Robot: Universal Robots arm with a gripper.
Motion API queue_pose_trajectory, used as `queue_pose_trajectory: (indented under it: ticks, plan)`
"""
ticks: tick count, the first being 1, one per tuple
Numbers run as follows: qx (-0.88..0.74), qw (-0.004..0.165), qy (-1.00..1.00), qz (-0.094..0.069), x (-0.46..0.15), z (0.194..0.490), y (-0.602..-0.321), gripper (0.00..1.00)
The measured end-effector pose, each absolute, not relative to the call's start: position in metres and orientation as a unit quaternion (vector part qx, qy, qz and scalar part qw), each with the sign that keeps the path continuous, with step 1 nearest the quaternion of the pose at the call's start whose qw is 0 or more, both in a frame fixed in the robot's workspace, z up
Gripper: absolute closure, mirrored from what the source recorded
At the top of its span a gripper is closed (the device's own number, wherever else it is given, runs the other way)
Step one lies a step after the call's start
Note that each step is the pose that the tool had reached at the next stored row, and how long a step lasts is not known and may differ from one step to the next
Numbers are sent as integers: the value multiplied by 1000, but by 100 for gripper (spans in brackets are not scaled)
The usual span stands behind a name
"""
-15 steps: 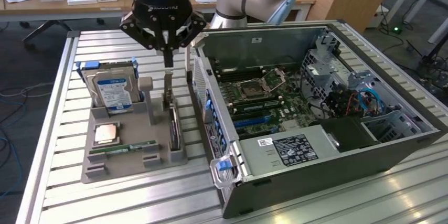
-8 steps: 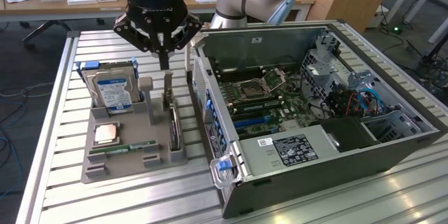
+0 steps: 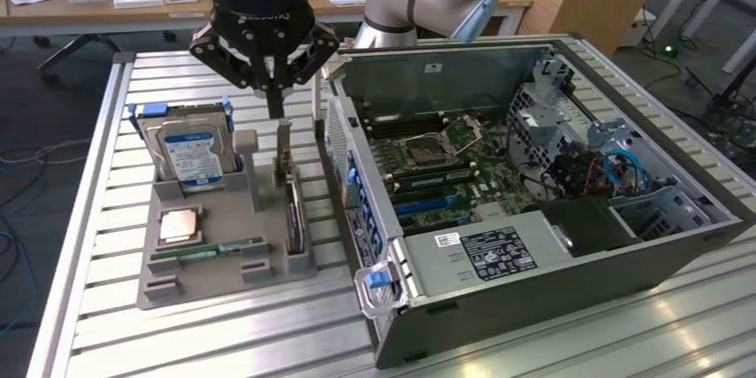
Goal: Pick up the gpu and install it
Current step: 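Reach for the gpu, then pick up the gpu and move the gpu toward the slot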
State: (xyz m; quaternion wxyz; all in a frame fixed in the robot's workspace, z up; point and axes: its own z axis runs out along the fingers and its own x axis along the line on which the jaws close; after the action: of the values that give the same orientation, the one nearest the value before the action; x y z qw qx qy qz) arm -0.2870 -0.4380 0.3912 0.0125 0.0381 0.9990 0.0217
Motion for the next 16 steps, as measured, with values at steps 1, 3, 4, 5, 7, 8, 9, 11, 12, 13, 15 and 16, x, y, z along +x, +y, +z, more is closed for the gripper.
queue_pose_trajectory:
  ticks: [1,3,4,5,7,8,9,11,12,13,15,16]
  plan:
    - [38,13,999,21,-287,391,-438,89]
    - [38,13,999,21,-286,391,-439,89]
    - [38,13,999,21,-286,391,-439,89]
    - [38,13,999,21,-286,391,-439,89]
    - [38,13,999,21,-286,391,-439,89]
    - [38,13,999,21,-286,391,-439,89]
    - [38,13,999,21,-286,391,-439,89]
    - [38,13,999,21,-286,391,-439,89]
    - [38,13,999,21,-286,391,-439,89]
    - [38,13,999,21,-286,391,-439,89]
    - [38,13,999,21,-286,391,-439,89]
    - [38,13,999,21,-286,391,-439,83]
